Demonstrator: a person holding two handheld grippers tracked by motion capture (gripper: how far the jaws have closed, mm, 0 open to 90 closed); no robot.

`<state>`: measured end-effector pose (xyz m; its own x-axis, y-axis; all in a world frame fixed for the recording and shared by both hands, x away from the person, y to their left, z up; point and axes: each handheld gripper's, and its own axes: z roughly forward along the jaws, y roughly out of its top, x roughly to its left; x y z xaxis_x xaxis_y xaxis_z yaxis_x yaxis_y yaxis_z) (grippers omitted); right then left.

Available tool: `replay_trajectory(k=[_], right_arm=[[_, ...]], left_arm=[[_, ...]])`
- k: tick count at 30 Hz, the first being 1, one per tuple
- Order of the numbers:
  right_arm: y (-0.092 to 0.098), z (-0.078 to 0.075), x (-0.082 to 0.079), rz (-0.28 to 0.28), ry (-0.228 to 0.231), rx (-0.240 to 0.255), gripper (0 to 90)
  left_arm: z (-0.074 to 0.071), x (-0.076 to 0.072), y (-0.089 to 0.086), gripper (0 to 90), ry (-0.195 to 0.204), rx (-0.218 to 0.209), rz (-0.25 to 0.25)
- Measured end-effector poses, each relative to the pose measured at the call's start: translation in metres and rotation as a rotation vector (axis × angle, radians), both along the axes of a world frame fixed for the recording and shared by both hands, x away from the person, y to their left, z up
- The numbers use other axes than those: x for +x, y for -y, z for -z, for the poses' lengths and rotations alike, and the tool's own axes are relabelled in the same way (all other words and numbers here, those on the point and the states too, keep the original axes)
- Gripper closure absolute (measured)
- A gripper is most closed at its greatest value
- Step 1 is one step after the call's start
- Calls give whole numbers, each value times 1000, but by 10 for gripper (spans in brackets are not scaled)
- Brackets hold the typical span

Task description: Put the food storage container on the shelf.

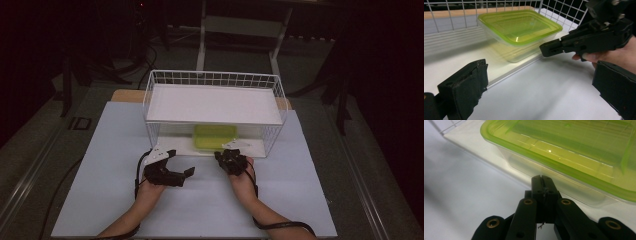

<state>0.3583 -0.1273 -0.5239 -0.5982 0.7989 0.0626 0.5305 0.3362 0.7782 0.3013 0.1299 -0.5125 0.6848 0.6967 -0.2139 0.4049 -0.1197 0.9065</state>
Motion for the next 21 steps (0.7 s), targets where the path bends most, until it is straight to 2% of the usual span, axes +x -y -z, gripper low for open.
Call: replay_trajectory(k=[7, 13, 21], right_arm=[[-5, 0, 15, 13, 13, 14, 896], [-6, 0, 29, 35, 12, 22, 890], [-8, -2, 37, 57, 21, 29, 889]], left_arm=[[1, -2, 1, 8, 7, 15, -1], [2, -3, 2, 8, 13, 10, 11], [2, -4, 2, 8, 17, 3, 15]])
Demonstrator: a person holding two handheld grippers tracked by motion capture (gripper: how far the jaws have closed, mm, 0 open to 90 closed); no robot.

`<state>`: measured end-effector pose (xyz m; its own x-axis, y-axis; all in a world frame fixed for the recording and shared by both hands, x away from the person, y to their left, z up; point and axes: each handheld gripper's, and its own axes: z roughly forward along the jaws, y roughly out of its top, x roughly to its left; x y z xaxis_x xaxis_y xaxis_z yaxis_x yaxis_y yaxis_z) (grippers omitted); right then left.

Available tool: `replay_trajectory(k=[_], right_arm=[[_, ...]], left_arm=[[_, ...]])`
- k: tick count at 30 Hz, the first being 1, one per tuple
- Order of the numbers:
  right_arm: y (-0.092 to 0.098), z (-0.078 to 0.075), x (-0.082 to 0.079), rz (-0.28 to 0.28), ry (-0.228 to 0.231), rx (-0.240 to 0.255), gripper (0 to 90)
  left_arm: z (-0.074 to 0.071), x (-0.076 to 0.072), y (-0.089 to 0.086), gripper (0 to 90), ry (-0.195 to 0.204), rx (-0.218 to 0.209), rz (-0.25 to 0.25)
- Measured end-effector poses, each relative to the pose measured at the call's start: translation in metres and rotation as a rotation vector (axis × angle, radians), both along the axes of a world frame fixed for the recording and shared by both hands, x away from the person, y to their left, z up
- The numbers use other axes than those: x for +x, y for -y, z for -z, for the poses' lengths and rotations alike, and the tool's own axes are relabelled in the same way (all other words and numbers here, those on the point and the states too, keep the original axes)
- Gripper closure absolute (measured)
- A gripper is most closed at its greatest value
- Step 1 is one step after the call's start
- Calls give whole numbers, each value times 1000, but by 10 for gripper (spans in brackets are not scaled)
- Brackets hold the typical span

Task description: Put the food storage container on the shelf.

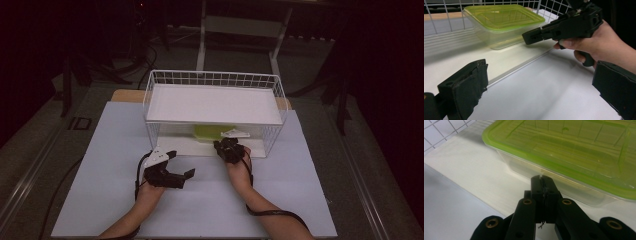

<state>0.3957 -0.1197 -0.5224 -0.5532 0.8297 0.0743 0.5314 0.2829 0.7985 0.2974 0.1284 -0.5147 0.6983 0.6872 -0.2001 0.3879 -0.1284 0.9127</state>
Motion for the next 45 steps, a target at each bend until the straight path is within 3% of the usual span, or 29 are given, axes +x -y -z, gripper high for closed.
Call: replay_trajectory(k=[9, 14, 18, 20, 22, 23, 27, 28, 32, 34, 37, 38, 45], right_arm=[[-2, 1, 3, -3, -23, 17, 873], [-3, -3, -10, -31, 20, -8, 823], [0, -5, -18, -34, 18, 25, 767], [4, -9, -27, -55, 46, 17, 663], [6, -10, -30, -55, 50, 22, 645], [9, -13, -35, -64, 50, 35, 546], [13, -20, -45, -96, 68, 32, 439], [17, -24, -52, -109, 85, 38, 334], [24, -30, -62, -160, 55, 73, 164], [28, -32, -65, -177, 22, 107, 156], [31, -32, -68, -179, 14, 114, 155], [37, -34, -77, -191, -2, 125, 142], [49, -38, -92, -200, -5, 136, 143]], left_arm=[[1, 0, 2, 8, 0, 10, 1], [1, 0, 1, 8, 7, 2, 5], [0, -1, 2, 8, 20, 2, 16], [-1, -1, 3, 8, 22, -5, 28], [-2, -1, 4, 8, 27, 5, 31], [-3, -1, 5, 7, 35, -5, 52], [-6, -2, 8, 7, 58, 1, 65], [-9, -2, 9, 7, 59, 1, 72], [-16, -4, 10, 8, 61, 4, 89], [-20, -7, 10, 7, 59, -6, 100], [-24, -11, 10, 8, 64, -4, 117], [-27, -16, 9, 7, 71, 2, 124], [-27, -28, 5, 8, 45, -2, 160]])
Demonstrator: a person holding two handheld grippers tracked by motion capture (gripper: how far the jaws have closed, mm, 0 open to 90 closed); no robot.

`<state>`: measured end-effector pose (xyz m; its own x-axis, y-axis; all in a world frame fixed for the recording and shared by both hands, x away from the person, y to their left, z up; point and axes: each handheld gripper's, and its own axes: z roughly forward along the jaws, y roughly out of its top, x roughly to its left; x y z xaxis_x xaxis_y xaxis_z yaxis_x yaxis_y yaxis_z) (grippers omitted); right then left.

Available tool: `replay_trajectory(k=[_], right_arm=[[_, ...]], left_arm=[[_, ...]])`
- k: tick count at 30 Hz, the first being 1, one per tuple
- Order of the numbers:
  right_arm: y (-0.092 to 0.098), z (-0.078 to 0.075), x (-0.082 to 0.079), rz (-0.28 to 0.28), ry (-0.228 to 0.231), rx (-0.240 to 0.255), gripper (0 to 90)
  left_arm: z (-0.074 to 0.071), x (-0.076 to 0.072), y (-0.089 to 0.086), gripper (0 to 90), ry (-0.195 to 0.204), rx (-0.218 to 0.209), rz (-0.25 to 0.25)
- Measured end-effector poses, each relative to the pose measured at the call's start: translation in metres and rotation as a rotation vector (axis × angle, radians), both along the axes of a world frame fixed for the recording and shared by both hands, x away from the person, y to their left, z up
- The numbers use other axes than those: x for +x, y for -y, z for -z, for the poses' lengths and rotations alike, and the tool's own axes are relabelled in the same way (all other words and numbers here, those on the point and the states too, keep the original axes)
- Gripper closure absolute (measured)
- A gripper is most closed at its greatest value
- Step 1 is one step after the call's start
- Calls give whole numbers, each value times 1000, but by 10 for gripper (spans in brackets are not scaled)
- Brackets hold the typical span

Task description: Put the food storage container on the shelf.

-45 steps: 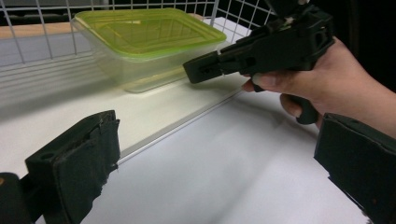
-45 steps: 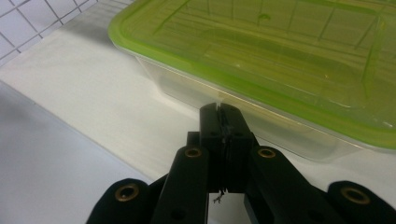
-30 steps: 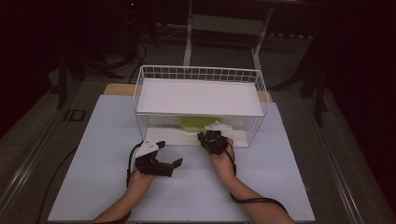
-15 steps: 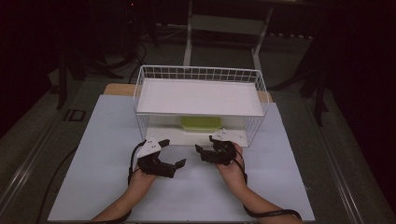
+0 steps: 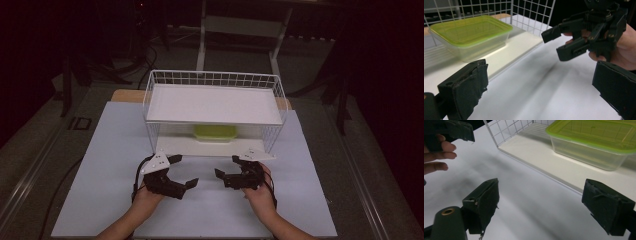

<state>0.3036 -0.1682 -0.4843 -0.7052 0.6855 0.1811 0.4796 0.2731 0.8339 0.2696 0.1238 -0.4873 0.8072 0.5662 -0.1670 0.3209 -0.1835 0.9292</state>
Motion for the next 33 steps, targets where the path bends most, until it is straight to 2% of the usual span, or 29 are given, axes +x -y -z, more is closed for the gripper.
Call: replay_trajectory(k=[7, 12, 15, 22, 28, 33], right_arm=[[11, 1, -14, -7, -2, -5, 143], [14, 6, -20, -18, -4, -28, 144], [15, 8, -23, -20, 14, -35, 144], [22, 11, -24, -25, 13, -18, 144], [32, 8, -26, -35, 61, -31, 144], [31, 12, -25, -45, 46, -31, 144]], left_arm=[[7, -11, -2, 7, -22, -4, 20], [10, -14, -1, 8, -19, 2, 32], [13, -17, 1, 7, -18, 16, 44], [20, -18, 2, 7, -20, 24, 56], [25, -20, 3, 7, -27, 30, 74], [24, -19, 2, 8, -29, 13, 68]])
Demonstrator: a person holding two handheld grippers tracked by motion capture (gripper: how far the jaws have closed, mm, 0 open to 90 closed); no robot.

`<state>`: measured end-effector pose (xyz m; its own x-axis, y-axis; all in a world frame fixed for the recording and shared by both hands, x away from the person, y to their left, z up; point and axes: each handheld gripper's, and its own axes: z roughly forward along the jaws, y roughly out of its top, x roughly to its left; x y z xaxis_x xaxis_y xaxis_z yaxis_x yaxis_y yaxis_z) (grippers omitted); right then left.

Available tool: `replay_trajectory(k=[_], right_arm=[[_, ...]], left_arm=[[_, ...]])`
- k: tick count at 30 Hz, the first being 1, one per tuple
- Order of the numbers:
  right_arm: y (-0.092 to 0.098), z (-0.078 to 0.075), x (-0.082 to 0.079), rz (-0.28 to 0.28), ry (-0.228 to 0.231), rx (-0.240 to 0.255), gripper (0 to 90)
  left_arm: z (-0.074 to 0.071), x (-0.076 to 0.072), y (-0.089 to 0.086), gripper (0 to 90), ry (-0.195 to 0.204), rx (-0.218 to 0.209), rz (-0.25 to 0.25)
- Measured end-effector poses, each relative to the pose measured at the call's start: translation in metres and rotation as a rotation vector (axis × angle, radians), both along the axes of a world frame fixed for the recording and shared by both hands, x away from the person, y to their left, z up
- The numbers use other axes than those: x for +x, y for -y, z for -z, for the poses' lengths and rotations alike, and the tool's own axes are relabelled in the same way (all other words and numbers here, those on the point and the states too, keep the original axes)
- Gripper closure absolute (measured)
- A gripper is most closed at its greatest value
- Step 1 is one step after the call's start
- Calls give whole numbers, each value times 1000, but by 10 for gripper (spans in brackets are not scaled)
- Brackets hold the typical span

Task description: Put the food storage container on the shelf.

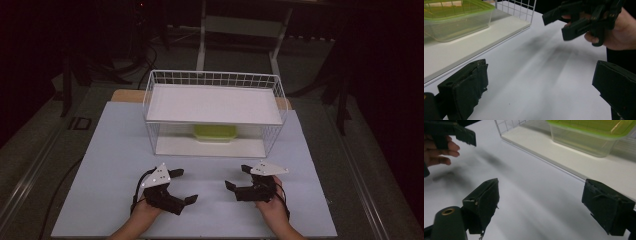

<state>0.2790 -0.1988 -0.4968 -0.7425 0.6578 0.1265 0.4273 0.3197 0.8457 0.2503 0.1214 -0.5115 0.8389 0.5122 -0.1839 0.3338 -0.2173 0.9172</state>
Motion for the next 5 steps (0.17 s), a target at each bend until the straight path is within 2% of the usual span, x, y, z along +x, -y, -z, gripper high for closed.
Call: replay_trajectory(k=[5], right_arm=[[-2, 4, 0, -10, -15, -12, 144]], left_arm=[[0, 1, 1, 8, 6, 3, 0]])
